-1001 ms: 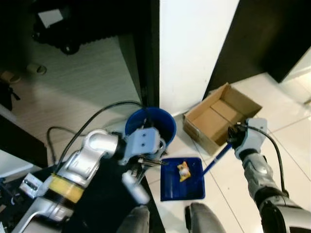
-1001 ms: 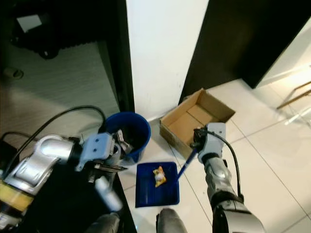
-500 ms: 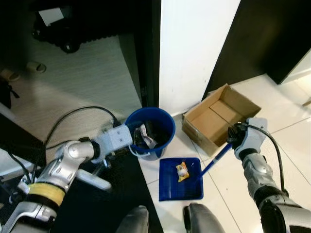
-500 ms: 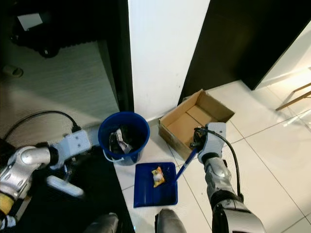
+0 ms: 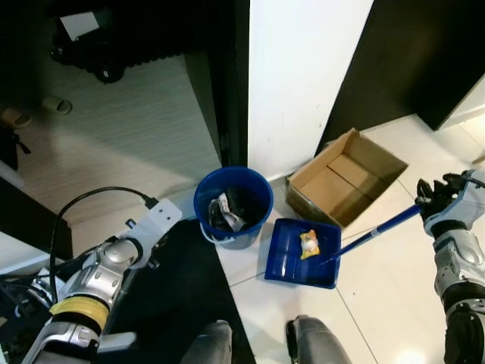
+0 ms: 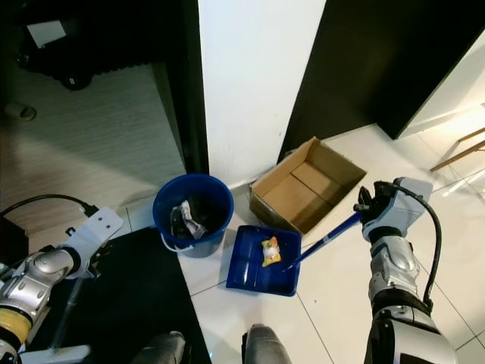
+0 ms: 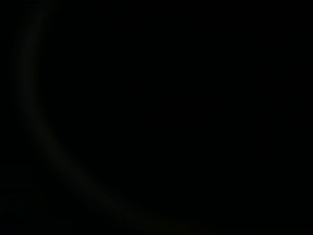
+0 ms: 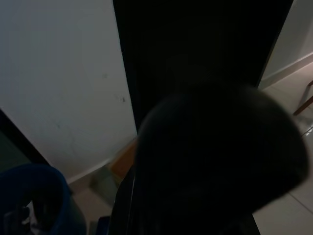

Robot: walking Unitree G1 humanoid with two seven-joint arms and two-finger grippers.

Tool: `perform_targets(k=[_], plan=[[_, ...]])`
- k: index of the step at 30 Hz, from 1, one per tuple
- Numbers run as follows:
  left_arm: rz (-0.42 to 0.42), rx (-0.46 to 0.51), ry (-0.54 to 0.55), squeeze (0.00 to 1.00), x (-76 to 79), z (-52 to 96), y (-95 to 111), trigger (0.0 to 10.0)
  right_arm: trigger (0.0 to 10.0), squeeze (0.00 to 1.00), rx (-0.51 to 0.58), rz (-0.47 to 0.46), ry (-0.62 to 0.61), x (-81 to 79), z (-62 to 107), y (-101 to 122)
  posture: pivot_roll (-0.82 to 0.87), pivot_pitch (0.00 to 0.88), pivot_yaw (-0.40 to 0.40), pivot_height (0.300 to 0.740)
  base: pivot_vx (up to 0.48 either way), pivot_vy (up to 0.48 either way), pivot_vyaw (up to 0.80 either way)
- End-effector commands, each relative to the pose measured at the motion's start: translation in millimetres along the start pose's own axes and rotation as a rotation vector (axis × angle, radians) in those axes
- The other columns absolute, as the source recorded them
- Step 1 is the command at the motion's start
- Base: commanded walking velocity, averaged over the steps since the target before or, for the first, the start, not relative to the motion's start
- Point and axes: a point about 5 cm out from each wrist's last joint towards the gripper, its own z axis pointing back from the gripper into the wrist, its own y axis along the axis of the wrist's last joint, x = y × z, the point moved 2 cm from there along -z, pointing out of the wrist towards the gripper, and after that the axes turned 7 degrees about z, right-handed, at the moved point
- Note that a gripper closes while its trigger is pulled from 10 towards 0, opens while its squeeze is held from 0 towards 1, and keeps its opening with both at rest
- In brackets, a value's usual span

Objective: Sweep floor

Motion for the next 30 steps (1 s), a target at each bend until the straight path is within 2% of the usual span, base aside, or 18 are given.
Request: perform_targets(k=[1,2,3,4,6,10,11,14,17,18,23,24,26,27,29,30], plan=[[-0.027,0.002,0.034,0.00,-2.8,-1.9,4.0,10.0,0.0,0.00,0.072,-0.023,-0.044,15.2,-6.2,22.6,0.02,0.045,-0.016,0.740,0.000,0.000,0.00],[-0.015,0.007,0.037,0.00,-1.5,-4.4,7.0,10.0,0.0,0.00,0.103,-0.037,-0.062,21.8,-9.4,33.6,0.02,0.043,-0.015,0.740,0.000,0.000,0.00],[-0.015,0.007,0.037,0.00,-1.5,-4.4,7.0,10.0,0.0,0.00,0.103,-0.037,-0.062,21.8,-9.4,33.6,0.02,0.043,-0.015,0.740,0.000,0.000,0.00],[0.000,0.018,0.048,0.00,-0.1,-8.0,12.3,10.0,0.0,0.00,0.168,-0.050,-0.082,29.0,-15.2,55.0,0.01,0.040,-0.015,0.740,0.000,0.000,0.00],[-0.008,0.027,0.055,0.00,0.0,-9.9,15.7,10.0,0.0,0.00,0.212,-0.059,-0.091,31.6,-19.0,69.1,0.01,0.040,-0.015,0.740,0.000,0.000,0.00],[-0.027,0.046,0.066,0.00,-1.2,-11.0,20.7,10.0,0.0,0.00,0.227,-0.069,-0.088,31.6,-21.3,75.3,0.01,0.042,-0.020,0.740,0.000,0.000,0.00],[-0.046,0.083,0.100,0.00,-6.3,-10.9,29.6,10.0,0.0,0.00,0.223,-0.069,-0.076,29.0,-22.3,75.1,0.01,0.041,-0.021,0.740,0.000,0.000,0.00],[-0.091,0.169,0.182,0.00,-22.9,-8.0,55.2,10.0,0.0,0.00,0.169,-0.070,-0.042,20.7,-22.3,62.2,0.01,0.043,-0.027,0.740,0.000,0.000,0.00],[-0.091,0.192,0.206,0.00,-29.5,-6.5,63.0,10.0,0.0,0.00,0.133,-0.071,-0.030,15.6,-20.5,51.3,0.01,0.043,-0.027,0.740,0.000,0.000,0.00],[-0.068,0.223,0.244,0.00,-38.6,-5.4,72.0,10.0,0.0,0.00,0.078,-0.082,-0.014,7.0,-16.2,33.2,0.01,0.044,-0.027,0.740,0.000,0.000,0.00],[-0.053,0.216,0.260,0.00,-43.0,-6.4,70.1,10.0,0.0,0.00,0.033,-0.099,-0.001,-5.8,-8.3,11.5,0.01,0.045,-0.020,0.740,0.000,0.000,0.00],[-0.009,0.234,0.251,0.00,-41.9,-7.0,70.4,10.0,0.0,0.00,0.022,-0.102,-0.001,-8.9,-5.6,5.8,0.01,0.044,-0.018,0.740,0.000,0.000,0.00],[0.201,0.265,0.243,0.00,-39.1,-10.0,68.4,10.0,0.0,0.00,0.000,-0.112,-0.004,-14.9,-0.2,-5.5,0.01,0.044,-0.018,0.740,0.000,0.000,0.00],[0.201,0.265,0.243,0.00,-39.1,-10.0,68.4,10.0,0.0,0.00,0.000,-0.112,-0.004,-14.9,-0.2,-5.5,0.01,0.044,-0.018,0.740,0.000,0.000,0.00],[0.349,0.263,0.252,0.00,-34.8,-14.1,61.2,10.0,0.0,0.00,-0.020,-0.118,-0.010,-20.6,5.2,-15.8,0.00,0.045,-0.018,0.740,0.000,0.000,0.00],[0.349,0.263,0.252,0.00,-34.8,-14.1,61.2,10.0,0.0,0.00,-0.020,-0.118,-0.010,-20.6,5.2,-15.8,0.00,0.045,-0.018,0.740,0.000,0.000,0.00]])
